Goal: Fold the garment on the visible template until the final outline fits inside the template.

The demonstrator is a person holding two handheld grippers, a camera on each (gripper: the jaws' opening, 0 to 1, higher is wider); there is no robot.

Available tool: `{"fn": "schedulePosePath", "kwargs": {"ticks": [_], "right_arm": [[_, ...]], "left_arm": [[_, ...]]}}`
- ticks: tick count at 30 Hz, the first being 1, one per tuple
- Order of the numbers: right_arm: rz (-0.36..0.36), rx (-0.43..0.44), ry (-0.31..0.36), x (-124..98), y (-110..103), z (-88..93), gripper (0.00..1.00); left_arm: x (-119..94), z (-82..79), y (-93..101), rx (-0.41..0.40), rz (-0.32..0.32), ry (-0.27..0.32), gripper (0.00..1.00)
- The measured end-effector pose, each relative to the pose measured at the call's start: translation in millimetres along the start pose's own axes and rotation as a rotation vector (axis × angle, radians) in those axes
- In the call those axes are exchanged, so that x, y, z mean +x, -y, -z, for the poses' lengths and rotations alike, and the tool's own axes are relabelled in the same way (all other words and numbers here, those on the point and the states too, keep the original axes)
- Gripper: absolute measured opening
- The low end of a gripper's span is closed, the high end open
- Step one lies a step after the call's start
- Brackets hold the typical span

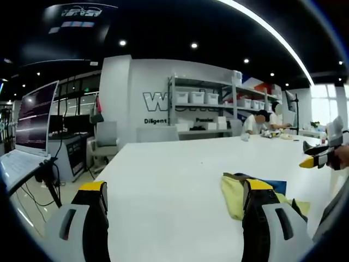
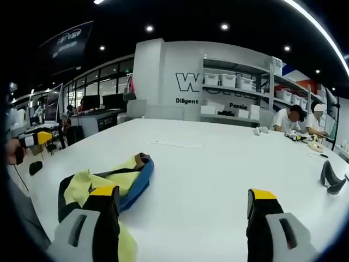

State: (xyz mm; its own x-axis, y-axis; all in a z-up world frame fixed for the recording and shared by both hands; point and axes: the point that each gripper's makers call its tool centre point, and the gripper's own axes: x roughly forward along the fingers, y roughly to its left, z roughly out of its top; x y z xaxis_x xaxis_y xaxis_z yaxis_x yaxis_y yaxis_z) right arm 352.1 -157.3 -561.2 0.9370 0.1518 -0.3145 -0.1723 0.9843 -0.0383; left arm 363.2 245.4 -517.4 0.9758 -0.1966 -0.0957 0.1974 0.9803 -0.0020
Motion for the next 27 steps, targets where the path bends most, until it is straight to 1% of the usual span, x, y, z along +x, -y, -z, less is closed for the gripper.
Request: {"fn": "schedulePosePath", "kwargs": {"ticks": [5, 7, 11, 12, 14, 17, 18, 21, 23, 24, 26, 27], "right_arm": [[-0.013, -0.026, 0.009, 2, -8, -9.4, 0.95], [-0.024, -0.033, 0.003, 3, -12, -11.3, 0.9], [-0.057, -0.077, -0.007, 6, -25, -13.8, 0.9], [-0.066, -0.08, -0.01, 7, -27, -13.7, 0.9], [-0.076, -0.09, -0.018, 9, -30, -13.7, 0.87], [-0.086, -0.105, -0.042, 13, -34, -15.1, 0.86], [-0.092, -0.107, -0.04, 14, -36, -16.7, 0.86], [-0.117, -0.117, -0.049, 20, -43, -21.0, 0.85], [-0.126, -0.127, -0.058, 24, -46, -21.4, 0.84], [-0.135, -0.132, -0.067, 26, -49, -21.1, 0.83], [-0.143, -0.135, -0.07, 29, -51, -20.9, 0.8], [-0.152, -0.133, -0.077, 30, -52, -20.0, 0.79]], "left_arm": [[1, 2.5, 5.5, 0.0, 0.022, -0.011, 0.99], [2, 3.5, 9.0, -0.001, 0.035, -0.014, 0.99], [3, 4.9, 17.8, 0.02, 0.066, -0.022, 0.99], [3, 5.4, 18.8, 0.019, 0.07, -0.024, 0.99], [3, 7.1, 21.9, -0.015, 0.079, -0.029, 0.99], [5, 9.5, 27.0, -0.014, 0.09, -0.042, 0.99], [5, 9.6, 27.8, -0.013, 0.093, -0.043, 0.99], [4, 10.4, 35.5, -0.013, 0.12, -0.05, 0.99], [5, 15.5, 40.1, -0.017, 0.135, -0.083, 0.99], [5, 14.6, 43.1, -0.022, 0.147, -0.083, 0.99], [5, 13.6, 54.4, -0.036, 0.2, -0.093, 0.99], [6, 11.9, 55.9, -0.028, 0.198, -0.095, 0.99]]}}
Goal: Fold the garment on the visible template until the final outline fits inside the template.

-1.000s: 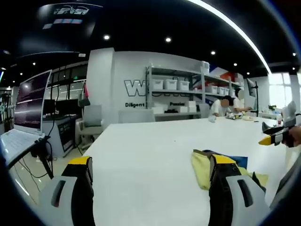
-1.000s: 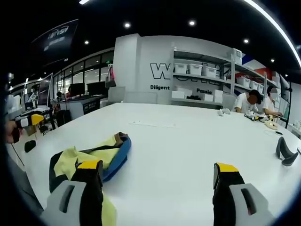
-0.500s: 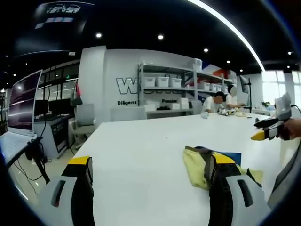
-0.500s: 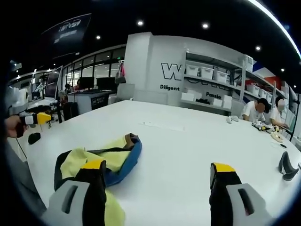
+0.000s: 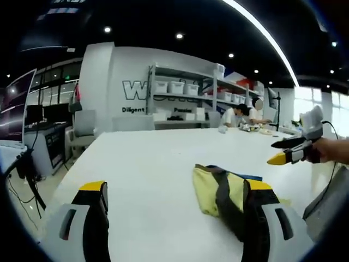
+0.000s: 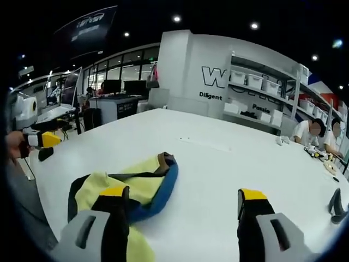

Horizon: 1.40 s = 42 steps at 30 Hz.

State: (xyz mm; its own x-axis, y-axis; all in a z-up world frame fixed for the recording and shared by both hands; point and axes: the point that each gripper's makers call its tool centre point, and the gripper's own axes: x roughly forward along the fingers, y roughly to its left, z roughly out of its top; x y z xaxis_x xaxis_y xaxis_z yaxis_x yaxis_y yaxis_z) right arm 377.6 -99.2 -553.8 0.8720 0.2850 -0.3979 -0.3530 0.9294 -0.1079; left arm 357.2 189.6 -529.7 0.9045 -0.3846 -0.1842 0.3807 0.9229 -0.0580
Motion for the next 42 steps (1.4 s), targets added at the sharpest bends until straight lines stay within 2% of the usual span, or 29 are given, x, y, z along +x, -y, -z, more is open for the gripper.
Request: {"fn": "schedulePosePath", "kwargs": {"ticks": [2, 5, 8, 10, 12, 14, 18, 23, 26, 30, 33, 36, 37, 38, 41, 42], "right_arm": [[-0.024, 0.012, -0.018, 6, -4, 3.3, 0.75], [-0.041, 0.012, -0.051, 13, -6, 11.2, 0.69], [-0.058, 0.033, -0.08, 18, -9, 18.5, 0.67], [-0.068, 0.033, -0.092, 22, -10, 22.7, 0.66], [-0.072, 0.031, -0.111, 24, -11, 26.6, 0.63], [-0.08, 0.041, -0.131, 27, -13, 30.4, 0.58], [-0.108, 0.087, -0.17, 31, -18, 39.2, 0.53], [-0.138, 0.096, -0.23, 38, -27, 51.9, 0.46], [-0.151, 0.134, -0.272, 41, -30, 59.4, 0.39], [-0.174, 0.191, -0.297, 44, -36, 64.9, 0.33], [-0.185, 0.221, -0.326, 46, -41, 69.7, 0.28], [-0.212, 0.268, -0.346, 46, -49, 71.9, 0.2], [-0.196, 0.317, -0.364, 46, -49, 74.4, 0.2], [-0.2, 0.317, -0.362, 47, -50, 74.4, 0.18], [-0.226, 0.322, -0.36, 47, -55, 73.1, 0.02], [-0.233, 0.322, -0.359, 46, -57, 72.6, 0.0]], "left_arm": [[2, -1.6, 7.9, 0.036, 0.028, -0.004, 0.99], [6, 1.5, 16.7, 0.032, 0.06, -0.035, 0.98], [11, 5.6, 28.8, 0.047, 0.117, -0.069, 0.94], [14, 8.7, 38.7, 0.021, 0.165, -0.092, 0.93], [18, 14.8, 44.9, 0.071, 0.198, -0.132, 0.9], [20, 25.9, 51.1, 0.116, 0.227, -0.19, 0.86], [21, 51.3, 67.6, 0.075, 0.309, -0.314, 0.72], [28, 70.8, 80.3, 0.121, 0.352, -0.377, 0.61], [28, 83.3, 87.9, 0.12, 0.389, -0.427, 0.48], [32, 87.4, 93.0, 0.124, 0.403, -0.434, 0.4], [33, 91.0, 99.5, 0.114, 0.427, -0.453, 0.28], [36, 96.0, 100.2, 0.115, 0.42, -0.469, 0.27], [37, 97.6, 100.6, 0.114, 0.422, -0.475, 0.25], [37, 98.0, 101.1, 0.112, 0.425, -0.476, 0.22], [36, 101.2, 103.7, 0.093, 0.433, -0.496, 0.13], [36, 102.0, 103.5, 0.093, 0.432, -0.498, 0.09]]}}
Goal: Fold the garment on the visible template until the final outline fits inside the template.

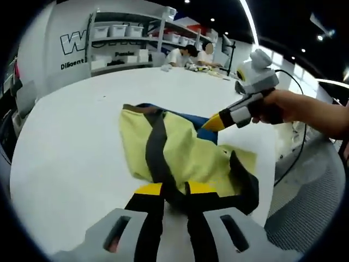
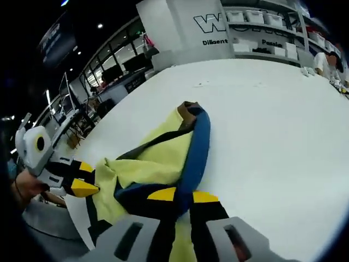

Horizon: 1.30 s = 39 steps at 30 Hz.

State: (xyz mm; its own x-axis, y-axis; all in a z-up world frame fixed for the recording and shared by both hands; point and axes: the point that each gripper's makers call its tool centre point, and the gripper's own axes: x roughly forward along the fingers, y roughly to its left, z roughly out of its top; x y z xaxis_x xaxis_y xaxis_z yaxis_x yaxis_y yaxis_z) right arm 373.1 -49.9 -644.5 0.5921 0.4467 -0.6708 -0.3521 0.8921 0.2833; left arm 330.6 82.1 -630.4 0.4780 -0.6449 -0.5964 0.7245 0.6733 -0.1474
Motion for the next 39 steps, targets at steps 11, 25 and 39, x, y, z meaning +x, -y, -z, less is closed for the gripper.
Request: {"fn": "schedulePosePath", "kwargs": {"ticks": [11, 25, 39], "right_arm": [[-0.002, -0.014, 0.002, -2, -1, -3.2, 0.0], [0.047, -0.03, -0.006, -5, 14, -6.1, 0.0], [0.106, 0.007, -0.004, -9, 36, -4.2, 0.0]], "left_arm": [[-11, -1.6, -12.0, -0.047, -0.029, 0.007, 0.0], [-31, -0.6, -37.8, -0.218, -0.094, 0.03, 0.0], [-51, 12.7, -71.7, -0.35, -0.184, 0.049, 0.0]]}}
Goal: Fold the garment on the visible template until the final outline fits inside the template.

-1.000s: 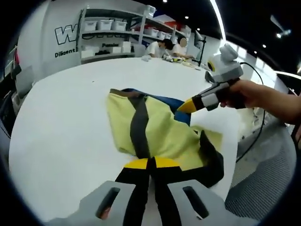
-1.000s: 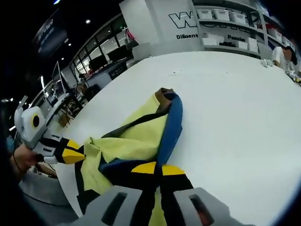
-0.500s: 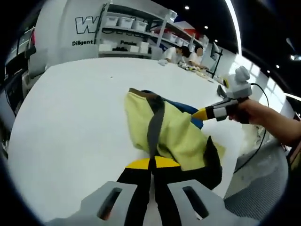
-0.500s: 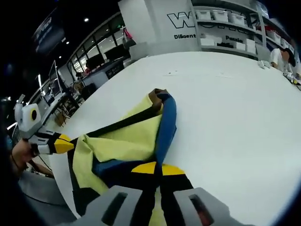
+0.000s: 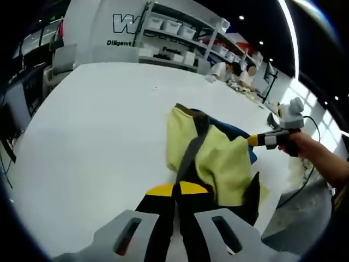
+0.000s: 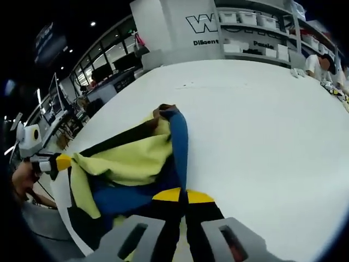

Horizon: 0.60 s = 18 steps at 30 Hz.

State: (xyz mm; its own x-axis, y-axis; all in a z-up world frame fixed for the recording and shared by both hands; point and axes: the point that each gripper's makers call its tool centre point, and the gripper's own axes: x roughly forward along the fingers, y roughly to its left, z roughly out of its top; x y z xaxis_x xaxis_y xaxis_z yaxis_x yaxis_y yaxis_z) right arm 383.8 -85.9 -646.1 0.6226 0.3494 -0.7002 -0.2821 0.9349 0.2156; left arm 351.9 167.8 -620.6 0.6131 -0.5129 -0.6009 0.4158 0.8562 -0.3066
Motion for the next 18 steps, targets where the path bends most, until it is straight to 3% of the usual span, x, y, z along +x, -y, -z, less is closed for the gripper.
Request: {"fn": "schedulePosePath", "kwargs": {"ticks": [9, 18], "right_arm": [[0.056, 0.032, 0.011, -9, 30, -3.3, 0.0], [0.082, 0.082, 0.024, -15, 50, -3.0, 0.0]], "left_arm": [[-10, -10.1, -17.6, -0.089, -0.019, 0.027, 0.0], [-16, -10.3, -31.2, -0.103, -0.046, 0.032, 0.0]]}}
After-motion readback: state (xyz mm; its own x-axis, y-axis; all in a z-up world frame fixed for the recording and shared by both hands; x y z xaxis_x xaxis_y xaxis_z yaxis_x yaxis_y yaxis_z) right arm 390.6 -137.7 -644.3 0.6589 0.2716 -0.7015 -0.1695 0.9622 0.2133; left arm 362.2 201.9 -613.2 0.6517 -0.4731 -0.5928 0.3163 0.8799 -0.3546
